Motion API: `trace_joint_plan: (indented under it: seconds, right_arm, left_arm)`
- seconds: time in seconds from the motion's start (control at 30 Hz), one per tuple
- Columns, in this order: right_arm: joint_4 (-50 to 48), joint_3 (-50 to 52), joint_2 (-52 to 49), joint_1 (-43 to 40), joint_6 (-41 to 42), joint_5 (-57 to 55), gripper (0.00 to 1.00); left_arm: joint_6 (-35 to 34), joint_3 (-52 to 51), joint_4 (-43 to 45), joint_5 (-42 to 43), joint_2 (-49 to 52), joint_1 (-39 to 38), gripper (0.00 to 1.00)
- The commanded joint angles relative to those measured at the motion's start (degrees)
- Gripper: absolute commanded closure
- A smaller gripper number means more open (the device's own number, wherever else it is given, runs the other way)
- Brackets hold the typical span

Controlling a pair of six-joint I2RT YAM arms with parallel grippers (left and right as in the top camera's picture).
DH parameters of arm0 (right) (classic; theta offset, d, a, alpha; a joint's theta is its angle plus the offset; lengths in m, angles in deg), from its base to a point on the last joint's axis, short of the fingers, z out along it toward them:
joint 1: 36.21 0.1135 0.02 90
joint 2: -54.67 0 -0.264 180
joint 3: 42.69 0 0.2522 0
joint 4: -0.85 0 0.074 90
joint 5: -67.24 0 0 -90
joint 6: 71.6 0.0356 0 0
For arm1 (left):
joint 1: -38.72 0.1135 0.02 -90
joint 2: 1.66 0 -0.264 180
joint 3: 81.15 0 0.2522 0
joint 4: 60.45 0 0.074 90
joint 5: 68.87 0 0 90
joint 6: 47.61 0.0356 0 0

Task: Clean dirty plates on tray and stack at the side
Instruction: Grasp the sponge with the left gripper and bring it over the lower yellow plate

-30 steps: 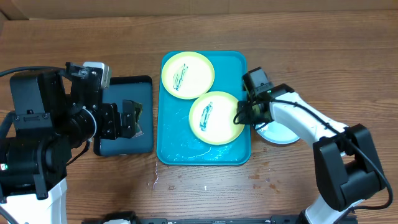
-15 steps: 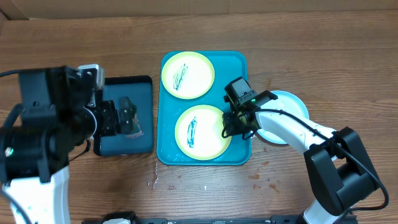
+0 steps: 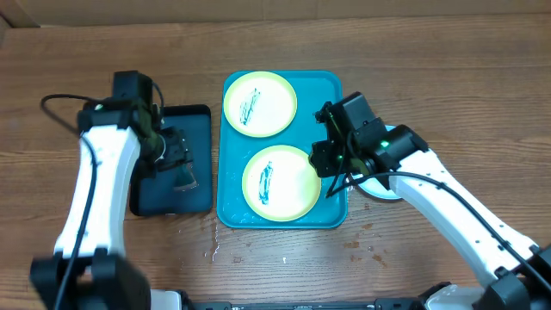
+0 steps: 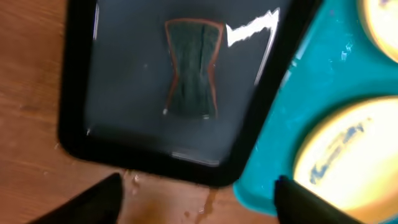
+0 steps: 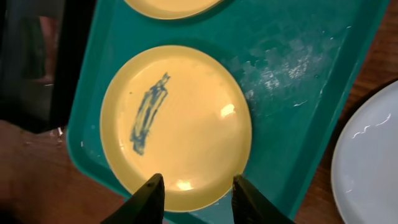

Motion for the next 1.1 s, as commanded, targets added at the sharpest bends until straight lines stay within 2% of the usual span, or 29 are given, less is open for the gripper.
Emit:
trace_joint_plan:
  seconds: [0.0, 0.03, 0.1, 0.27, 0.37, 0.4, 0.5, 0.67, 0.87, 0.93, 1.07]
  right_arm:
    - [0.98, -0.48, -0.09, 0.02, 0.72, 3.98, 0.68]
    - [1.11, -0.31, -0.09, 0.00, 2.49, 3.85, 0.68]
    - [1.27, -0.24, -0.13, -0.17, 6.43, 3.87, 0.59]
    - [1.53, -0.24, -0.13, -0.59, 10.45, 4.24, 0.58]
    - [1.88, -0.24, -0.13, -0.59, 10.45, 4.20, 0.57]
    - [1.95, -0.22, -0.31, -0.59, 10.58, 4.17, 0.57]
    - [1.90, -0.22, -1.38, -0.59, 14.19, 2.69, 0.58]
    - [1.53, -0.22, -5.22, -1.05, 21.20, -2.49, 0.58]
    - [1.51, -0.22, -10.93, -3.69, 23.43, -2.03, 0.58]
    - [1.38, -0.22, -12.17, -4.44, 21.59, -1.60, 0.58]
    - [-0.44, -0.22, -14.29, -4.72, 7.48, 3.50, 0.57]
  left_arm:
    - [-1.25, -0.28, 2.05, -1.33, 5.86, 0.04, 0.36]
    - [-1.22, -0.28, 2.78, -1.97, 7.78, 0.11, 0.39]
    - [-1.22, -0.28, 4.13, -2.67, 11.37, 0.13, 0.40]
    - [-1.20, -0.28, 7.32, -2.49, 20.11, 0.09, 0.59]
    - [-1.18, -0.28, 8.68, -2.47, 23.50, 0.11, 0.78]
    - [-1.07, -0.24, 9.31, -2.49, 24.50, 0.13, 0.96]
    - [0.66, 0.37, 9.51, -2.49, 24.28, 0.44, 0.96]
    - [2.93, 7.28, 2.19, -2.69, 21.94, 1.09, 0.96]
    - [3.52, 13.16, -3.08, -3.08, 14.73, 1.05, 0.96]
    - [3.54, 13.16, -3.10, -3.41, 12.92, 1.05, 0.96]
    - [3.52, 11.39, -2.51, -4.76, 12.72, 1.03, 0.96]
